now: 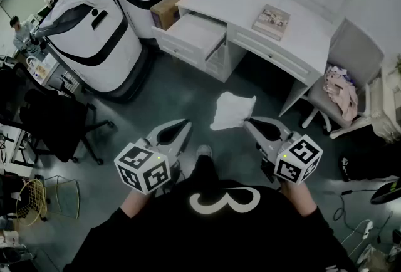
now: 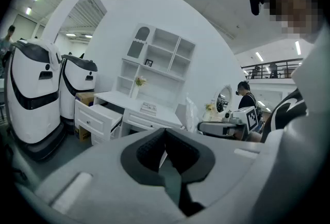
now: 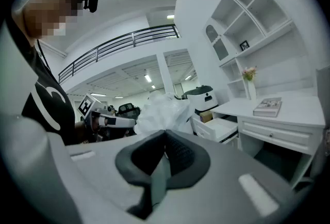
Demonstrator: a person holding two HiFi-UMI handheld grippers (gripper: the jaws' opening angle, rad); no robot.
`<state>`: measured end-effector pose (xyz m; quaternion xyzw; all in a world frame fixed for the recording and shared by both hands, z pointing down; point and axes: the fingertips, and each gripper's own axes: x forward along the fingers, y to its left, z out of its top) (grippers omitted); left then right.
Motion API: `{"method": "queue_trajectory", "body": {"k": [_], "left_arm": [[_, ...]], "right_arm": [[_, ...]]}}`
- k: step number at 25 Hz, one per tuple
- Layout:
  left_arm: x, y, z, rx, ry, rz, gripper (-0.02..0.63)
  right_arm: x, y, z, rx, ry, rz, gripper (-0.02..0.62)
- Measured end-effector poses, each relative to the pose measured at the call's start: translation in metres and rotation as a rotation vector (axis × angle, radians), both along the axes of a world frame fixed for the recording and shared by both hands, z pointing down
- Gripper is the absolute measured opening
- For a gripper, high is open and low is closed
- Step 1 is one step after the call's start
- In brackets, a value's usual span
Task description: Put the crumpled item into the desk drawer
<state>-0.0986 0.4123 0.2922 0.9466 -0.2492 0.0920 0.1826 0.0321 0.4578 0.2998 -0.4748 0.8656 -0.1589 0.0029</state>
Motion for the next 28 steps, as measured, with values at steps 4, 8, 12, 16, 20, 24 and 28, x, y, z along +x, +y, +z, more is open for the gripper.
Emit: {"method": "queue_trajectory", "body": {"k": [4,8,12,16,20,24,28], "left_arm": [[0.002,0.004,-0.004,0.009,0.001,0.0,0.009],[0.014,0.005,-0.006,0.018,0.003,0.017,0.009],[0.026,-0.003,-0.006,0.032,-0.005,0.05,0.009],[0.037,-0.018,0.0,0.034,-0.003,0.062,0.009],[0.048,-0.042,0.009,0.029,-0.007,0.08,0.009],[0.058,-0.084,0.018,0.015,-0.019,0.088,0.009],[0.068,-0.143,0.022,-0.017,-0.029,0.093,0.009]], "right_arm": [[0.004,0.008,-0.005,0.007,0.007,0.006,0.003],[0.013,0.01,-0.006,0.015,0.01,0.015,0.003],[0.022,0.001,-0.005,0.025,0.007,0.04,0.003],[0.03,-0.012,0.008,0.005,-0.002,0.052,0.003],[0.04,-0.035,0.018,-0.004,-0.005,0.066,0.003],[0.052,-0.076,0.023,-0.013,-0.015,0.08,0.003],[0.063,-0.133,0.026,-0.046,-0.026,0.094,0.003]]}}
